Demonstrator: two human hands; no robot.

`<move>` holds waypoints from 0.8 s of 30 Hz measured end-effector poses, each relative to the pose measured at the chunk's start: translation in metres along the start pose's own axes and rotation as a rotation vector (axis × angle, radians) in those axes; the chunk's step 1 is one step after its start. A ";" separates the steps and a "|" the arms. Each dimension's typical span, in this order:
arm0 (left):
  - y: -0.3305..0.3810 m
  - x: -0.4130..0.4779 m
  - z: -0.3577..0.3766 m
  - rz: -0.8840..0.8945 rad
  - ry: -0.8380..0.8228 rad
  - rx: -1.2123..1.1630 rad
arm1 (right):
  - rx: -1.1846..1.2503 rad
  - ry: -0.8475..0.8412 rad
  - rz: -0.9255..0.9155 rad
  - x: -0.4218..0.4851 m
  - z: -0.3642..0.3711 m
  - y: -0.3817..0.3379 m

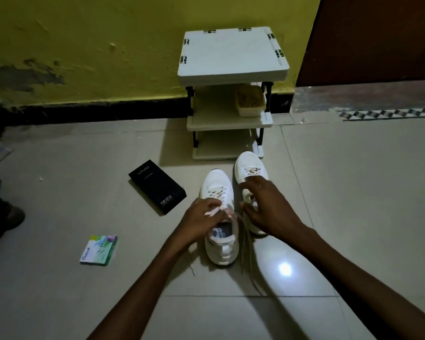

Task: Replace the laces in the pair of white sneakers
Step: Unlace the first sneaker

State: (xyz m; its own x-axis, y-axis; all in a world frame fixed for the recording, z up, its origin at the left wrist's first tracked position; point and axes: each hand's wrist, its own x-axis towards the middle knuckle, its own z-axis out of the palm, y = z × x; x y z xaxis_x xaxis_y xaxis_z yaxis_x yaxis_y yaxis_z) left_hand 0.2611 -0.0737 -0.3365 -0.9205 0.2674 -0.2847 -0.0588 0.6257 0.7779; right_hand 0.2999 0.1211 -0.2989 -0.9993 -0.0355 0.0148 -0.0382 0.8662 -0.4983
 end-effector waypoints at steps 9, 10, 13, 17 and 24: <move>-0.005 -0.007 0.008 -0.001 0.217 0.314 | -0.207 -0.019 0.024 0.002 0.048 -0.036; -0.005 -0.009 0.009 0.023 0.238 0.339 | -0.210 0.007 0.017 -0.001 0.052 -0.036; -0.008 -0.014 0.011 0.079 0.268 0.414 | -0.258 0.013 0.033 -0.008 0.064 -0.035; -0.009 -0.015 0.015 0.124 0.300 0.437 | -0.306 0.059 0.087 -0.008 0.072 -0.035; -0.011 -0.014 0.014 0.072 0.254 0.285 | -0.073 0.098 0.128 -0.011 0.069 -0.034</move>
State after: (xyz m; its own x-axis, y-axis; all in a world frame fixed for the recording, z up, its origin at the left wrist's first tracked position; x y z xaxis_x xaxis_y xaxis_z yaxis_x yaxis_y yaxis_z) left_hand 0.2800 -0.0740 -0.3488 -0.9868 0.1505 -0.0595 0.0862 0.7998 0.5941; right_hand 0.3124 0.0576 -0.3415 -0.9916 0.1228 0.0413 0.0925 0.8944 -0.4376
